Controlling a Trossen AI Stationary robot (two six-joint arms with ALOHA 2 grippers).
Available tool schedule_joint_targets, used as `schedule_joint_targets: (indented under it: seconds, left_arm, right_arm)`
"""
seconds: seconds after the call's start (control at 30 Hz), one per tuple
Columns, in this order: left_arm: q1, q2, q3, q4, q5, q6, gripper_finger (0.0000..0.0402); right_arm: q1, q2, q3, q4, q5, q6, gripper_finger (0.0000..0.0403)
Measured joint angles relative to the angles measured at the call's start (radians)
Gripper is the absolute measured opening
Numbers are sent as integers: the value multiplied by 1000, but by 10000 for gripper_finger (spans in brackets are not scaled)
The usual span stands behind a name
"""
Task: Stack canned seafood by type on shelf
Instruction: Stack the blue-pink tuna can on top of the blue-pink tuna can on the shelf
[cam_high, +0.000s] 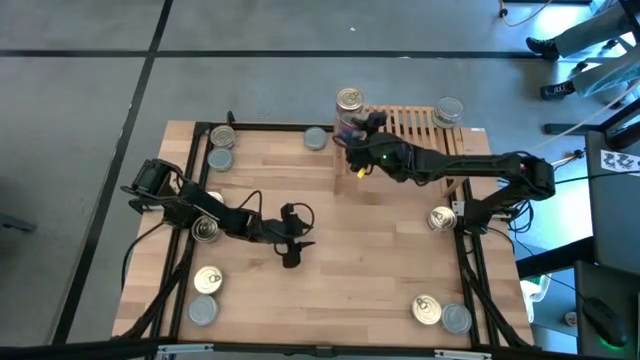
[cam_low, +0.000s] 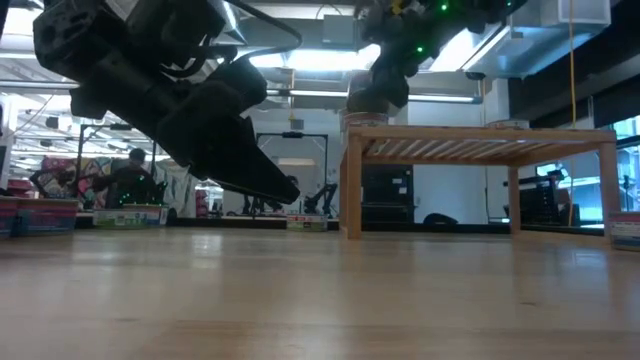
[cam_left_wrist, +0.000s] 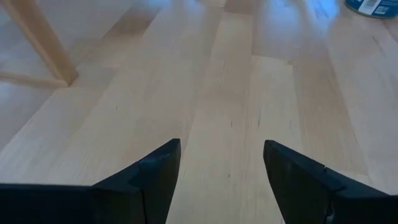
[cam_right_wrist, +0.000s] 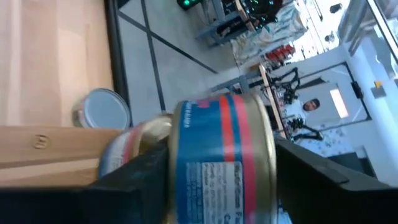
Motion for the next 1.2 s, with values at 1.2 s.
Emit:
schedule_joint_targets:
  seconds: [1.2]
  left_arm:
    - [0, -1, 0, -9, 2, -16, 229]
  right_arm:
    - [2, -2, 0, -110, 67, 174, 298]
